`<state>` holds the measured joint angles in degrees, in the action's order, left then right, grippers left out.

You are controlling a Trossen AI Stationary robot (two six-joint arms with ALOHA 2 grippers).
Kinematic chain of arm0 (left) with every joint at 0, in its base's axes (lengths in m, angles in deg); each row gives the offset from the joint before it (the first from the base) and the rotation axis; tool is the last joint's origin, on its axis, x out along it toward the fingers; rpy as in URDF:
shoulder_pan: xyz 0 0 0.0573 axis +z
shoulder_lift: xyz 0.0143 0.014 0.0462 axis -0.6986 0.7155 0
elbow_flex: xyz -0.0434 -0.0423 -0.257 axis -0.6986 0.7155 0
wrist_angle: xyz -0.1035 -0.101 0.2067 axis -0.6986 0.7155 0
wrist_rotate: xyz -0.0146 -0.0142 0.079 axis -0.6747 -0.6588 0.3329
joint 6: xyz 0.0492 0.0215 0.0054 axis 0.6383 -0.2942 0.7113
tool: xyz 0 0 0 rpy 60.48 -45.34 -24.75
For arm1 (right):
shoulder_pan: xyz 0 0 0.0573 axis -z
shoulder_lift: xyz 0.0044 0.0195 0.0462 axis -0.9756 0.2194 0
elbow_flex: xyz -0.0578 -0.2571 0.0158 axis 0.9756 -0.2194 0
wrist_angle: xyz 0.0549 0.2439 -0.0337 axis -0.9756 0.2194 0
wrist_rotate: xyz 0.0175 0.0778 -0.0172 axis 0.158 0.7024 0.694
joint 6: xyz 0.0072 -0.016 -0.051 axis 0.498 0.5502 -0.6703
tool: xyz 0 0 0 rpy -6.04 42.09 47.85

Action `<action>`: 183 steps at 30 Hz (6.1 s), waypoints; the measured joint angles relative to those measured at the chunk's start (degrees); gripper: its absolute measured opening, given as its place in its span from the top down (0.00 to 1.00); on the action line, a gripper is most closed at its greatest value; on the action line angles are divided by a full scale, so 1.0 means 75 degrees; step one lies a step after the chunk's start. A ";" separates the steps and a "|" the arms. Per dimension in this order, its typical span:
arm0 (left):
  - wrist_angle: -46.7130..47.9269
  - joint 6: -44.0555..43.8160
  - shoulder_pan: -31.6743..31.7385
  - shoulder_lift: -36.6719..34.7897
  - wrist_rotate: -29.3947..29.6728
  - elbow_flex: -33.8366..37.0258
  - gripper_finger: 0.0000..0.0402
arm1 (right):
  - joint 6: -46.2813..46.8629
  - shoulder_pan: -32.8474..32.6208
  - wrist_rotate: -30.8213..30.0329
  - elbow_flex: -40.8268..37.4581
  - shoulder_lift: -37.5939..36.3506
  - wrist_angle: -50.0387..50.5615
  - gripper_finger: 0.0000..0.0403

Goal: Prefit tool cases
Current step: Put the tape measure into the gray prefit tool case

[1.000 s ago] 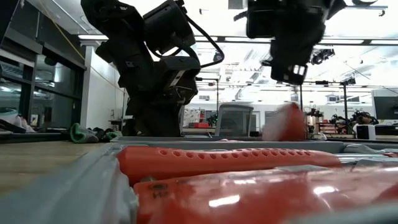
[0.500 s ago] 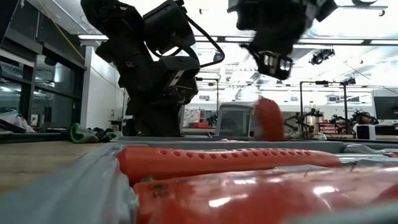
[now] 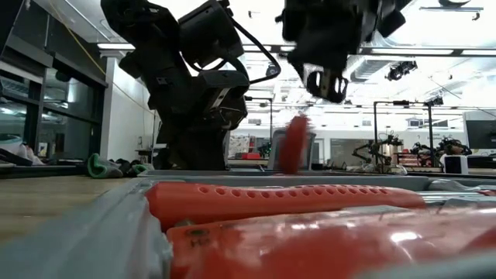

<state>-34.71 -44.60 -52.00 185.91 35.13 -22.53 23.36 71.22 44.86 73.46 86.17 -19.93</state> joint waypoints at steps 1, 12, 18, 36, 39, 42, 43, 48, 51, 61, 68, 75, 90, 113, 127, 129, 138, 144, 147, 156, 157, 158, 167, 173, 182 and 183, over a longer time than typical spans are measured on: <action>0.0002 0.0000 0.0002 0.0004 -0.0007 -0.0002 1.00 | -0.0066 -0.0030 0.0016 -0.0001 0.0081 0.0092 1.00; -0.0003 -0.0037 -0.0096 0.0071 0.0076 -0.0002 1.00 | -0.0267 -0.0368 -0.0054 -0.0003 0.0340 0.0928 1.00; -0.0003 0.0103 -0.0096 0.0080 0.0069 0.0003 1.00 | -0.0395 -0.0492 -0.0187 -0.0003 0.0339 0.1425 1.00; 0.0006 0.0146 -0.0096 0.0086 0.0106 0.0009 1.00 | -0.0134 0.0075 0.0386 0.0495 0.0212 -0.0079 1.00; -0.0012 0.0147 -0.0084 0.0086 0.0170 0.0012 1.00 | -0.0069 0.0179 0.0494 0.0565 0.0293 -0.0284 1.00; -0.0026 0.0146 -0.0079 0.0086 0.0169 0.0012 1.00 | -0.0014 0.0187 0.0573 0.0565 0.0372 -0.0399 1.00; -0.0026 0.0146 -0.0079 0.0086 0.0191 0.0012 1.00 | -0.0056 0.0180 0.0615 0.0565 0.0414 -0.0436 1.00; -0.0026 0.0198 -0.0082 0.0086 0.0203 0.0012 1.00 | -0.0066 0.0148 0.0855 0.0568 0.0655 -0.0474 1.00; 0.0109 0.0408 -0.0079 0.0086 0.0177 0.0009 1.00 | -0.0055 0.0148 0.0942 0.0568 0.0746 -0.0557 1.00; 0.0475 0.0614 -0.0079 0.0086 0.0210 -0.0005 1.00 | 0.0196 0.0165 0.1150 0.0565 0.0814 -0.1116 1.00; 0.0934 0.0862 -0.0070 0.0058 0.0229 -0.0026 1.00 | 0.0184 0.0180 0.1139 0.0563 0.0949 -0.1003 1.00; 0.1070 0.0940 -0.0095 0.0048 0.0164 -0.0029 1.00 | 0.0140 0.0190 0.1207 0.0562 0.1260 -0.1058 1.00; 0.1265 -0.1101 -0.0811 0.0027 0.0742 -0.0037 1.00 | 0.0422 0.0556 0.1491 0.0560 0.1257 -0.1619 1.00; 0.1285 -0.1207 -0.1110 0.0027 0.0829 -0.0034 1.00 | -0.0890 -0.0001 0.0848 0.0490 0.1254 0.1256 1.00; 0.1250 -0.1069 -0.1122 0.0027 0.0900 -0.0026 1.00 | -0.1299 0.0178 0.0054 0.0484 0.0738 0.2489 1.00; 0.1244 -0.1013 -0.1116 0.0027 0.0899 -0.0026 1.00 | -0.1423 0.0249 -0.0153 0.0484 0.0741 0.2791 1.00; 0.1173 -0.1003 -0.1093 0.0027 0.0894 -0.0014 1.00 | -0.1744 0.0664 -0.0467 0.0484 0.0747 0.2705 1.00; 0.1163 -0.1003 -0.1093 0.0027 0.0914 -0.0011 1.00 | -0.2007 0.1020 -0.0531 0.0484 0.0756 0.2777 1.00; 0.1163 -0.1004 -0.1090 0.0027 0.0912 -0.0011 1.00 | -0.1983 0.1089 -0.0503 0.0484 0.0756 0.2761 1.00; 0.1163 -0.1052 -0.1090 0.0027 0.0917 -0.0011 1.00 | -0.1882 0.0836 -0.0859 0.0487 0.0756 0.3102 0.97; 0.1163 -0.1054 -0.1090 0.0027 0.0917 -0.0011 1.00 | -0.1851 0.0842 -0.0925 0.0487 0.0756 0.3213 0.95; 0.1161 -0.1055 -0.1087 0.0027 0.0912 -0.0011 1.00 | -0.1801 0.0844 -0.0956 0.0485 0.0756 0.3336 0.92; 0.1160 -0.1058 -0.1084 0.0027 0.0885 -0.0011 1.00 | -0.1650 0.0844 -0.1786 0.0487 0.0753 0.4265 0.68; 0.1160 -0.1064 -0.1088 0.0027 0.0885 -0.0011 1.00 | -0.1440 0.0934 -0.2708 0.0346 0.0511 0.4699 0.64; 0.1127 -0.1051 -0.1134 0.0027 0.0949 -0.0008 1.00 | 0.0206 0.1850 -0.2534 -0.2554 -0.2559 0.4518 0.64; 0.1090 -0.1029 -0.1137 0.0027 0.0949 -0.0002 1.00 | 0.0497 0.1892 -0.2375 -0.2883 -0.2938 0.4368 0.64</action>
<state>-26.54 -52.32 -60.52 186.11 42.25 -22.55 27.08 85.41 27.05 51.84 64.14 12.84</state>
